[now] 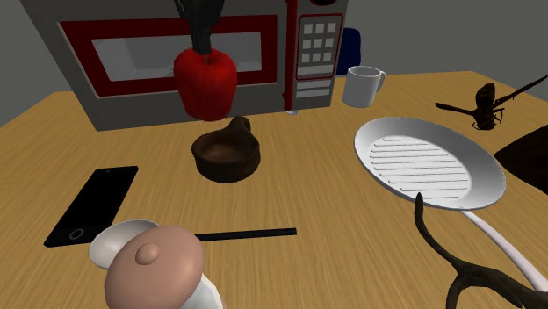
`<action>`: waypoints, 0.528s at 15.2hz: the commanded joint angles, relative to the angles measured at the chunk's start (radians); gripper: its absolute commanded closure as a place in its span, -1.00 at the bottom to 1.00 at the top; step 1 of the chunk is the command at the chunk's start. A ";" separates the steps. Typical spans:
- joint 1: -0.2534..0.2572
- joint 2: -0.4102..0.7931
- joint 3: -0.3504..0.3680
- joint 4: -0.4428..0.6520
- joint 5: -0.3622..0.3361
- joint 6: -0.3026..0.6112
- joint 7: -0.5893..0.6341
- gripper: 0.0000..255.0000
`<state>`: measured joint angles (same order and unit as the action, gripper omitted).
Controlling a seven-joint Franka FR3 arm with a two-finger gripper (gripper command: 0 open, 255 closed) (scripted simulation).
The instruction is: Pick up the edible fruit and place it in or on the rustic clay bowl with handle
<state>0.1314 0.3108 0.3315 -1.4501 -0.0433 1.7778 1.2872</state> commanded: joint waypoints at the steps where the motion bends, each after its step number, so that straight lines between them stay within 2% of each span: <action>1: -0.002 0.000 -0.001 -0.027 0.000 0.027 -0.002 1.00; 8: -0.003 0.000 -0.001 -0.035 0.000 0.035 -0.002 1.00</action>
<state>0.1287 0.3106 0.3302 -1.4850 -0.0430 1.8129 1.2847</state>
